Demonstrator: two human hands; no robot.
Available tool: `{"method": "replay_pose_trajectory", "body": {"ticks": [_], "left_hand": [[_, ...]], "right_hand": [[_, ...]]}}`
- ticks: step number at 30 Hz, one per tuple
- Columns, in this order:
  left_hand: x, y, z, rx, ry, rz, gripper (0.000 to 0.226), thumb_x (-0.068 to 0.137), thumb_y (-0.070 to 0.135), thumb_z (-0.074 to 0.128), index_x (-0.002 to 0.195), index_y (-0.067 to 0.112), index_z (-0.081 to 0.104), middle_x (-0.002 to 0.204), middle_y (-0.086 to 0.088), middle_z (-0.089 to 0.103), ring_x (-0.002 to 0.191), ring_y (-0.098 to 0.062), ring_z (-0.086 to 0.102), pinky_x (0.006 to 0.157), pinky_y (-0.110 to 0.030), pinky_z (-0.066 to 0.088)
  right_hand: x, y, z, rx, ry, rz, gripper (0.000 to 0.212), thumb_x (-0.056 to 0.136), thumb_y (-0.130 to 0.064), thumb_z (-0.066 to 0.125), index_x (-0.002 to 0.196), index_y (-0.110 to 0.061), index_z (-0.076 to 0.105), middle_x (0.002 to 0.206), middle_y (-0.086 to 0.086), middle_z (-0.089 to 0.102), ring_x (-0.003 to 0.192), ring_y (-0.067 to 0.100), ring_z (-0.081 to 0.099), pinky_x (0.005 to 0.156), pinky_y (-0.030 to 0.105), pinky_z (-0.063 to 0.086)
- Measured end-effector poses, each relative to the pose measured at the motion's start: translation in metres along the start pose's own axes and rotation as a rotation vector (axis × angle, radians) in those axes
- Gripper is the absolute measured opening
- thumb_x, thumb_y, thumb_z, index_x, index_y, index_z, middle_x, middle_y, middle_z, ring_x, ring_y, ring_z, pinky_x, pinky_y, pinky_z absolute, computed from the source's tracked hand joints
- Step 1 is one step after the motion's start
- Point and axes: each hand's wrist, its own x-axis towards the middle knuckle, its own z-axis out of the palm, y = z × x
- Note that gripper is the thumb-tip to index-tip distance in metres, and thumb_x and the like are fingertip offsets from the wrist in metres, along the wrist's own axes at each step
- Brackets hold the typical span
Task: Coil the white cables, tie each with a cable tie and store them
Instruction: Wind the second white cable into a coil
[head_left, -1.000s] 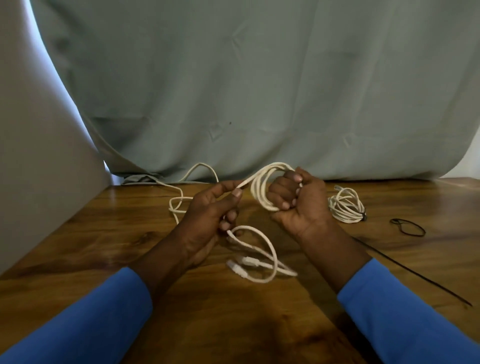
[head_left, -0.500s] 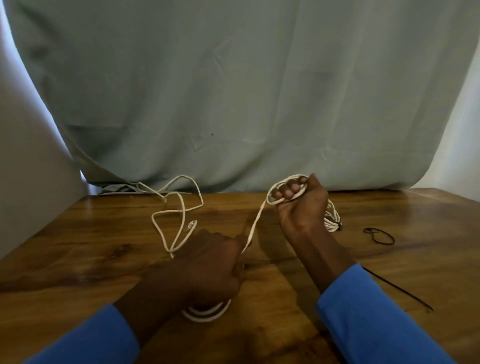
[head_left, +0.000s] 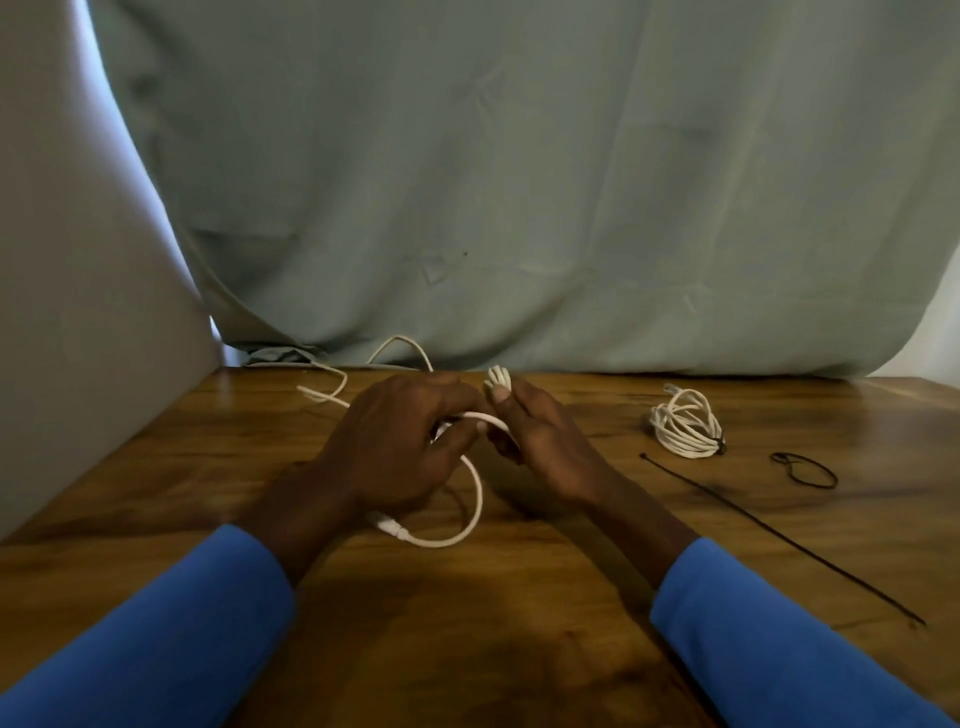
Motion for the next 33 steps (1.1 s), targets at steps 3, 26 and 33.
{"method": "replay_pose_trajectory", "body": {"ticks": [3, 26, 33], "left_hand": [[0.001, -0.010, -0.003, -0.096, 0.051, -0.122, 0.023, 0.087, 0.052, 0.065, 0.091, 0.032, 0.077, 0.079, 0.014, 0.068, 0.071, -0.004, 0.062, 0.065, -0.037, 0.051], [0.003, -0.032, -0.053, -1.607, 0.055, -0.613, 0.062, 0.056, 0.018, 0.097, 0.115, 0.013, 0.076, 0.075, -0.002, 0.062, 0.066, -0.011, 0.066, 0.068, -0.033, 0.063], [0.013, -0.022, -0.036, -1.264, 0.364, -0.716, 0.024, 0.105, 0.004, 0.047, 0.108, 0.020, 0.065, 0.074, -0.003, 0.059, 0.042, -0.004, 0.047, 0.037, -0.018, 0.041]], "right_hand": [[-0.003, -0.007, 0.000, 0.250, -0.079, 0.077, 0.043, 0.113, -0.029, 0.036, 0.082, -0.006, 0.054, 0.055, 0.005, 0.045, 0.045, 0.013, 0.038, 0.047, 0.027, 0.031], [0.005, -0.011, -0.024, 1.034, -0.281, 0.392, 0.053, 0.102, -0.049, 0.041, 0.056, -0.023, 0.043, 0.041, -0.009, 0.026, 0.033, 0.006, 0.013, 0.038, 0.018, 0.008], [0.001, -0.014, -0.023, 1.108, -0.634, 0.357, 0.053, 0.103, -0.055, 0.045, 0.060, -0.024, 0.043, 0.048, -0.008, 0.018, 0.038, 0.007, 0.013, 0.038, 0.022, 0.013]]}}
